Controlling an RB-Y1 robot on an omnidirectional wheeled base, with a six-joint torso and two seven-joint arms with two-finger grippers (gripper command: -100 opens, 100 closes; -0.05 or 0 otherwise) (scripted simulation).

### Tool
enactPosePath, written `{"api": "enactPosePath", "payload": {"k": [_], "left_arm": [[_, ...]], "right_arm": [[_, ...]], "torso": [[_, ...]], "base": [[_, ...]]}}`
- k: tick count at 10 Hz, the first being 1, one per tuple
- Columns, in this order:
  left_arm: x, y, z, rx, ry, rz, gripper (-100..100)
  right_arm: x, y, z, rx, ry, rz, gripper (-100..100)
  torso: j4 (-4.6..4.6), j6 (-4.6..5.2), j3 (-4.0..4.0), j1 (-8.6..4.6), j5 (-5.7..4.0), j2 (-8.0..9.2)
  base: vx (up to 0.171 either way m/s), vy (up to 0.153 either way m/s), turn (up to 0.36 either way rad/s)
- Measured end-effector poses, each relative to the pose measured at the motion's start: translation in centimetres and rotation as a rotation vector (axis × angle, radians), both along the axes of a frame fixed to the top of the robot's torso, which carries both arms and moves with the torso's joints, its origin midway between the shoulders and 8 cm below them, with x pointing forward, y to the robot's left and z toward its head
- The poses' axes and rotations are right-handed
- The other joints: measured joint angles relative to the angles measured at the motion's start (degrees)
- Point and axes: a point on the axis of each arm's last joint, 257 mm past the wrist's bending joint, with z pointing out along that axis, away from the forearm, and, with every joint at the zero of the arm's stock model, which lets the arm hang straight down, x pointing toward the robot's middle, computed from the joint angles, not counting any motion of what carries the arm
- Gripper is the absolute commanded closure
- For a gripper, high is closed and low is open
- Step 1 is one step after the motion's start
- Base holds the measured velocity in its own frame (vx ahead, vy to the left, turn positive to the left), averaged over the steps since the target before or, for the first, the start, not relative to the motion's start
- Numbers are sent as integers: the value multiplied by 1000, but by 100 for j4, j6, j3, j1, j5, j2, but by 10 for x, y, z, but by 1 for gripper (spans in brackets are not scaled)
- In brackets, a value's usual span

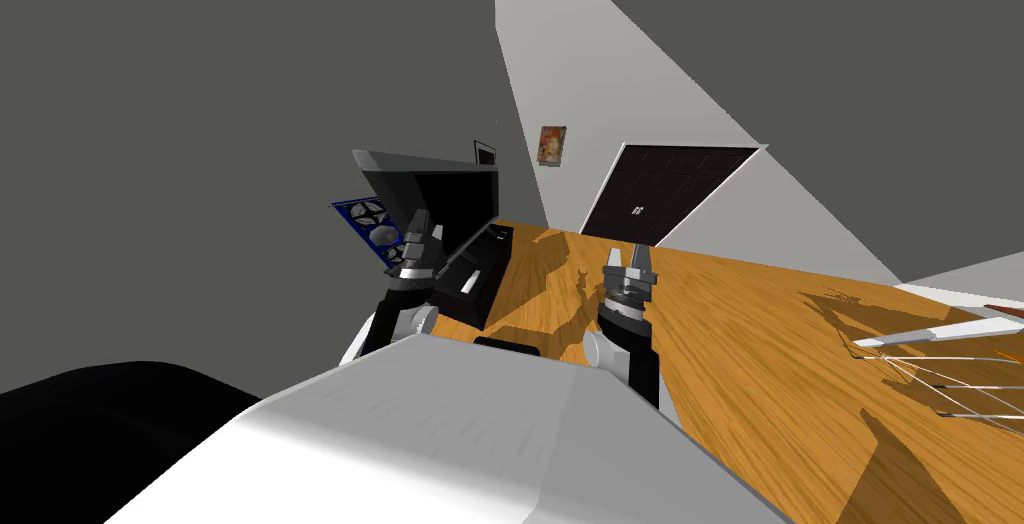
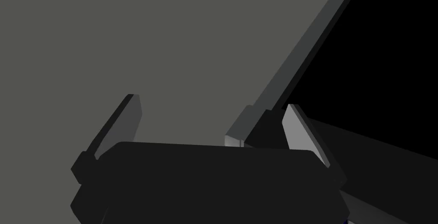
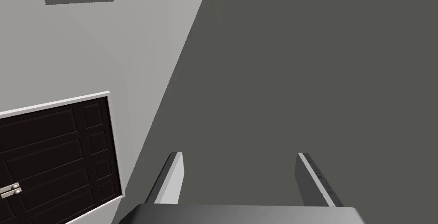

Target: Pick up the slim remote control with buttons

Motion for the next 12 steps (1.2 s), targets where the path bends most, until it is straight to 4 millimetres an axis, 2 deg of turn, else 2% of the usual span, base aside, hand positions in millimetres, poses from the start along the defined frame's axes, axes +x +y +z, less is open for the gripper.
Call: {"api": "enactPosePath", "payload": {"k": [3, 5, 7, 8, 10, 12], "left_arm": [[11, 7, -19, 36, 65, 2, -100], [24, 20, -37, 50, 133, 23, -100], [38, 49, -68, 48, 228, 66, -100], [39, 65, -80, 43, 271, 91, -100], [43, 83, -97, 32, 332, 125, -100], [47, 107, -126, 12, 407, 170, -100]], "right_arm": [[0, 0, 0, 0, 0, 0, 0], [0, 0, 0, 0, 0, 0, 0], [0, 0, 0, 0, 0, 0, 0], [0, 0, 0, 0, 0, 0, 0], [0, 0, 0, 0, 0, 0, 0], [0, 0, 0, 0, 0, 0, 0]], "torso": [[-7, 0, -17, -15, -3, -30], [-12, 0, -30, -35, -8, -52], [-14, -1, -35, -58, -12, -59], [-16, -1, -41, -49, -12, -72], [-13, 0, -33, -33, -7, -57], [-14, 1, -35, -36, -9, -57]], "base": [[92, -57, 17], [136, -111, 29], [173, -150, 37], [132, -66, 17], [165, -113, 24], [123, -93, 25]]}}
